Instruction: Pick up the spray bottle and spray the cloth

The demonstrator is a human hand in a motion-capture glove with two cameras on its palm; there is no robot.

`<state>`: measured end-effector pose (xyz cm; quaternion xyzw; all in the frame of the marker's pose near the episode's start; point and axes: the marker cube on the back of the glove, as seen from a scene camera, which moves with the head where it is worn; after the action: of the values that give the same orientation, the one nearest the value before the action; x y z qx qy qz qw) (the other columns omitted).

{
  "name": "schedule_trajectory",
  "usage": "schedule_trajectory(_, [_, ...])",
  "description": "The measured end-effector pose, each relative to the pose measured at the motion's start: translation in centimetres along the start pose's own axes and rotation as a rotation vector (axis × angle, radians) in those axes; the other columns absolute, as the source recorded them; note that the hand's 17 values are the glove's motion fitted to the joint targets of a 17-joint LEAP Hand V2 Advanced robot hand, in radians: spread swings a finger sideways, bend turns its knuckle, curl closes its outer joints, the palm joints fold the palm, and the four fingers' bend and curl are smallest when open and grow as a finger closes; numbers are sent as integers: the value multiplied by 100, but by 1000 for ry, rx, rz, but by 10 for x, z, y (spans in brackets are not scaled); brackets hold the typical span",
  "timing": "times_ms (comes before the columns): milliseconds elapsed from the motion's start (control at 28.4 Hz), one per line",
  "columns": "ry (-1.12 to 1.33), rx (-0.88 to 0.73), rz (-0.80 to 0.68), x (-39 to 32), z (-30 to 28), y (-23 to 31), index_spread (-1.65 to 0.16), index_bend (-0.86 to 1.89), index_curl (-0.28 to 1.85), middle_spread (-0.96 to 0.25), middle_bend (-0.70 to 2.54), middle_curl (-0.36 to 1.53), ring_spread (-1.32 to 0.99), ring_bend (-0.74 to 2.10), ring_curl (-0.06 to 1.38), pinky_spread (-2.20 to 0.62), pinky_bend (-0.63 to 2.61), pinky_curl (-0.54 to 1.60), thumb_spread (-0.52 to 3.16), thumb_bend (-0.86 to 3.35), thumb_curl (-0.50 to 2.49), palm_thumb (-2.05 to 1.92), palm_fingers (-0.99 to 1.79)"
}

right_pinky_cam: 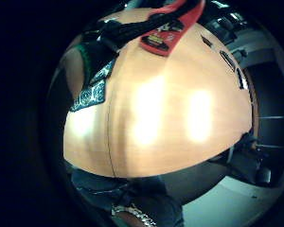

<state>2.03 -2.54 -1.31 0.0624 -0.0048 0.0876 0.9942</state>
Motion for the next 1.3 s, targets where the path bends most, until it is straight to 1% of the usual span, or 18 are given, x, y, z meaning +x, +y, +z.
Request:
schedule_trajectory(282, [-25,75,195,39,-7,-18,-39,17,32,-2,18,25,-1,32,27,25,37,30,117,3,22,54,59])
schedule_trajectory(599, [-33,159,356,67,-21,-60,-35,16,32,-3,18,27,-1,33,29,24,35,31,119,1,24,58,65])
schedule_trajectory(811, [-93,278,413,81,-32,-82,-33,15,32,-3,17,28,-1,35,31,23,34,32,120,0,26,62,67])
schedule_trajectory(1305, [-181,457,494,107,-34,-116,-29,15,32,-4,19,30,-2,36,33,22,28,32,120,-1,29,67,72])
